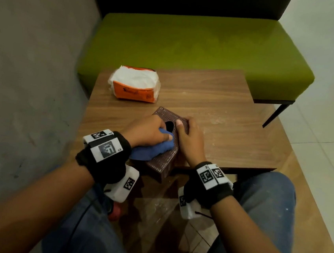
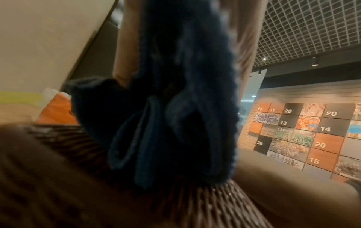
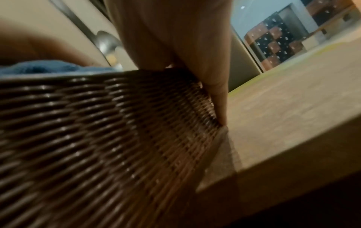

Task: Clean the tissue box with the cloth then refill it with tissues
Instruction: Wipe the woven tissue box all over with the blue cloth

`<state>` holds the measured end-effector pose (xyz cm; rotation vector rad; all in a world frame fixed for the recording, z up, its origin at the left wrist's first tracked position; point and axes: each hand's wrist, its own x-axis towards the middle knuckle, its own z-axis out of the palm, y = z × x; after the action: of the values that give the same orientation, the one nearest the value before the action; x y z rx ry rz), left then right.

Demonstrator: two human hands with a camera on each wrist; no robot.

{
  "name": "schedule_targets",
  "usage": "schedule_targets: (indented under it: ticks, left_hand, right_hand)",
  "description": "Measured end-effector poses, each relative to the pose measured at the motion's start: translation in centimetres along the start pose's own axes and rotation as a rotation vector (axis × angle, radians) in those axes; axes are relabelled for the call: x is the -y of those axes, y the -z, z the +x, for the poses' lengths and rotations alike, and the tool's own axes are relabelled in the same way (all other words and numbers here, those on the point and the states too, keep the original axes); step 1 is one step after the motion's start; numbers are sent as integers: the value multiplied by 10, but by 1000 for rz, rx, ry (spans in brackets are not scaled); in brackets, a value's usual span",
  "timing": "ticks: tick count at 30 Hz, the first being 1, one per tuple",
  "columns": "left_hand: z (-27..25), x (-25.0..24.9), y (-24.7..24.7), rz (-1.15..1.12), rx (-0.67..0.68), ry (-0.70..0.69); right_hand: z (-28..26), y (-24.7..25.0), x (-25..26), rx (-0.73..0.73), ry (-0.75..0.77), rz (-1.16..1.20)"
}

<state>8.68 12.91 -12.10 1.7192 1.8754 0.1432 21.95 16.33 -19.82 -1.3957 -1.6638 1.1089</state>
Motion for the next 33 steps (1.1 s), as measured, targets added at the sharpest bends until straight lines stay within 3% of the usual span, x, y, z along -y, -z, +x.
schedule_targets:
  ticks: [4,6,9,13,18,20,25,28,30,33]
  left_hand:
    - [14,-10,-5,-19,-168,71]
    - [16,-11,-7,-22,-177,46]
    - [2,-1,0,-19,-3,-80]
    - [-8,-5,22,187,193,-241]
    - [8,-13,37,279,380,-277]
    - [8,-8,27,163,311,-253]
    - [9,11,-11,-278,-138,-66]
    - [10,8,-15,-515,-245,26]
    - [8,5,-14,-828,-322,101]
    - [2,6,5,-1193,-284,142]
  right_hand:
    - [-2,0,-1,-44,47,-6]
    - [0,2,-1,-38,48,-20]
    - [3,7,1,-52,73,-47]
    - [10,9,3,-45,140,-149]
    - [23,13,5,57,134,-249]
    - [29,14,7,77,92,-266]
    - [6,27,16,-20,74,-210]
    - [-33,35,21,118,119,-144]
    - [-48,35,22,231,129,-239]
    - [-51,31,22,293,107,-453]
